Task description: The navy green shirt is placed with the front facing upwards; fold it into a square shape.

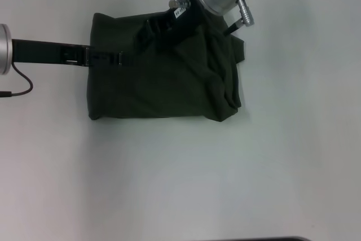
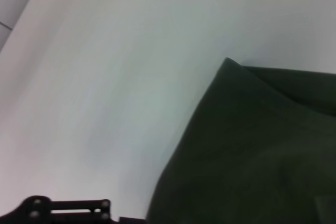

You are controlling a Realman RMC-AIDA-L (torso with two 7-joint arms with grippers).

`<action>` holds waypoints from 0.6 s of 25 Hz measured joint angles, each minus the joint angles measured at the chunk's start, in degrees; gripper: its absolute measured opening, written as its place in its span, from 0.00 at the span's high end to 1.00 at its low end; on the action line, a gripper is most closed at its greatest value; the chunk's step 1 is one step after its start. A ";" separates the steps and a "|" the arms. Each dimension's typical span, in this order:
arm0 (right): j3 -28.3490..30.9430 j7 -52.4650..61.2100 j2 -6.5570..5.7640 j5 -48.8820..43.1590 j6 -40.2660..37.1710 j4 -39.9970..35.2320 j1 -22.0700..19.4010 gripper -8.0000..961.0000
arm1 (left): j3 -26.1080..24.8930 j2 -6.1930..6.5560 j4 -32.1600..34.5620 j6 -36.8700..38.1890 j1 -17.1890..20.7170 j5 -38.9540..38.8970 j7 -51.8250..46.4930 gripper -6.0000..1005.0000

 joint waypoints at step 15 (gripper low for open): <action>-5.63 6.25 -1.03 -5.57 -3.94 -5.28 -2.04 0.44 | 0.01 0.18 0.27 0.02 -0.33 0.00 -0.62 0.16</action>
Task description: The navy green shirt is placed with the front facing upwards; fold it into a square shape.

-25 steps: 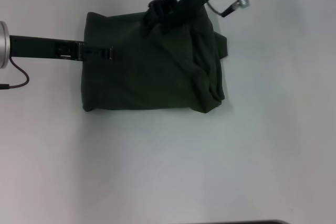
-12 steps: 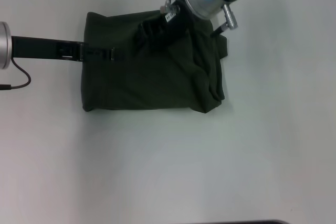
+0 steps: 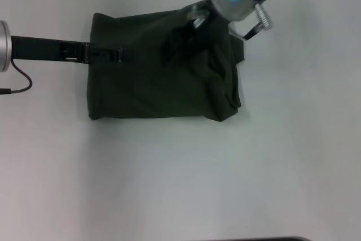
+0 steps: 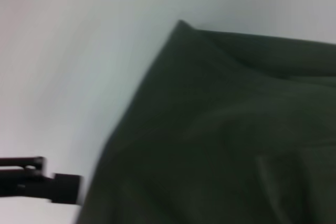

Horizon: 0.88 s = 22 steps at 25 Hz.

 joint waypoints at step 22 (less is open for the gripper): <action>18.06 1.52 -1.12 -18.69 -9.88 -17.08 -8.06 0.45 | -0.10 0.22 -0.20 -0.25 -0.58 0.00 -0.62 0.16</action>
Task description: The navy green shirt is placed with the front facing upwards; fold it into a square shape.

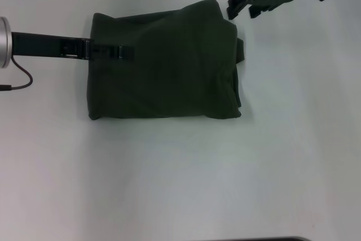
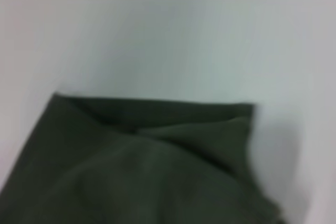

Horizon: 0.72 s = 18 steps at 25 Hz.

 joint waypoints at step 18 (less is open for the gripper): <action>8.36 -7.67 -2.00 10.44 13.64 17.22 -4.90 0.45 | 0.27 -0.25 -0.26 -0.03 -0.89 0.00 -0.09 0.16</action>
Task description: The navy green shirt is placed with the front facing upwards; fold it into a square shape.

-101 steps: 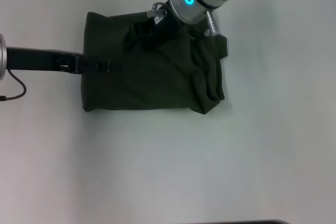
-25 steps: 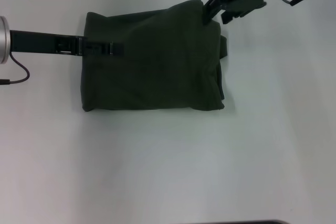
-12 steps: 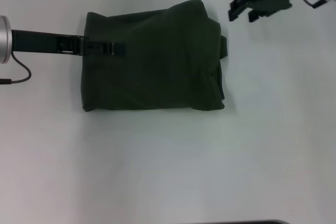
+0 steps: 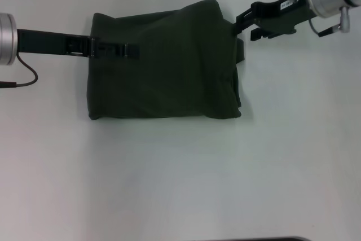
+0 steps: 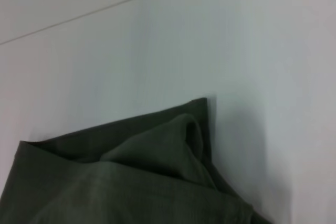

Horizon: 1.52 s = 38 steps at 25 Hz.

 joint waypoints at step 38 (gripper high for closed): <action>0.13 -3.92 1.14 7.33 6.53 5.63 -1.59 0.50 | 0.66 -0.31 -0.13 -0.53 0.17 0.00 0.23 0.16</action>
